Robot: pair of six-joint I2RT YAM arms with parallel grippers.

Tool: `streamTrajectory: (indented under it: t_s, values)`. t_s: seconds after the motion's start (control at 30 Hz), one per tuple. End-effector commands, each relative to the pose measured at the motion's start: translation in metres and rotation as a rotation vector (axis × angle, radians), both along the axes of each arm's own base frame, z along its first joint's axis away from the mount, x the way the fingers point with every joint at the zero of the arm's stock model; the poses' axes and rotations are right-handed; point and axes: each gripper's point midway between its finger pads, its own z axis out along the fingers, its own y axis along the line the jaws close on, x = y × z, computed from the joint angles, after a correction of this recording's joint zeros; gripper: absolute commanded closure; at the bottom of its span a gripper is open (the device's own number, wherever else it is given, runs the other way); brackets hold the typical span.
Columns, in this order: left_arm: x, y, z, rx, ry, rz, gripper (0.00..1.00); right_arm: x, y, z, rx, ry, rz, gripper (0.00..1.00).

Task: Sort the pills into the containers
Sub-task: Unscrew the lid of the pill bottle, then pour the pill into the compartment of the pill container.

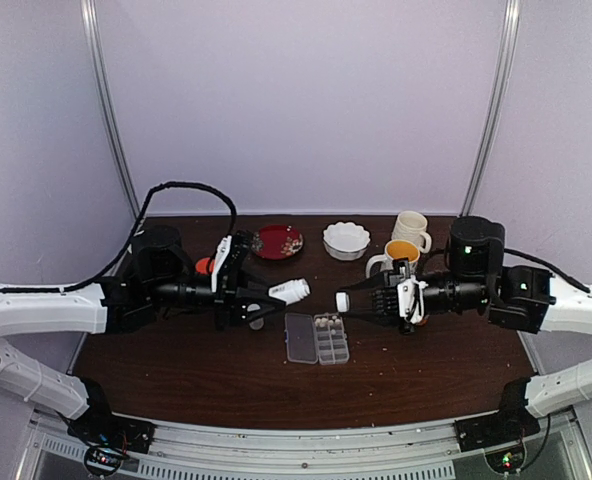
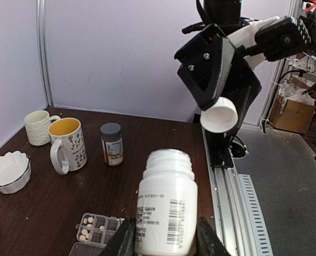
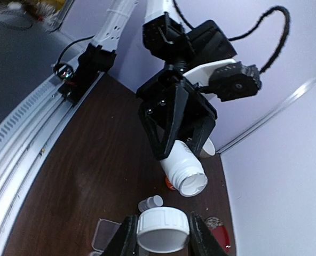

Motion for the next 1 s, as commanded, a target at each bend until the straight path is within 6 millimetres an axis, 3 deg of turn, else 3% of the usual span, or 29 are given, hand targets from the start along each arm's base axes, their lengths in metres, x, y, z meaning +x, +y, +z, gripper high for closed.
streamTrajectory:
  t_s: [0.0,0.13,0.27,0.5,0.63,0.97]
  values:
    - [0.016,-0.001,-0.020,0.091,0.000,0.069,1.00,0.025,-0.018,0.044,0.370,0.455,-0.239,1.00]
    - [0.029,-0.003,-0.037,0.099,-0.001,0.130,1.00,0.044,-0.034,0.032,0.460,0.774,-0.415,1.00]
    - [0.035,-0.011,-0.049,0.099,0.000,0.138,1.00,0.044,-0.036,0.000,0.381,0.919,-0.496,1.00]
    - [0.052,-0.026,-0.097,0.199,0.041,0.188,1.00,0.048,-0.033,-0.066,0.315,1.160,-0.614,1.00]
    - [0.059,-0.032,-0.116,0.234,0.051,0.203,1.00,0.056,-0.035,-0.093,0.331,1.241,-0.688,1.00]
    - [0.070,-0.051,-0.151,0.369,0.070,0.200,1.00,0.084,-0.067,-0.155,0.336,1.350,-0.996,1.00]
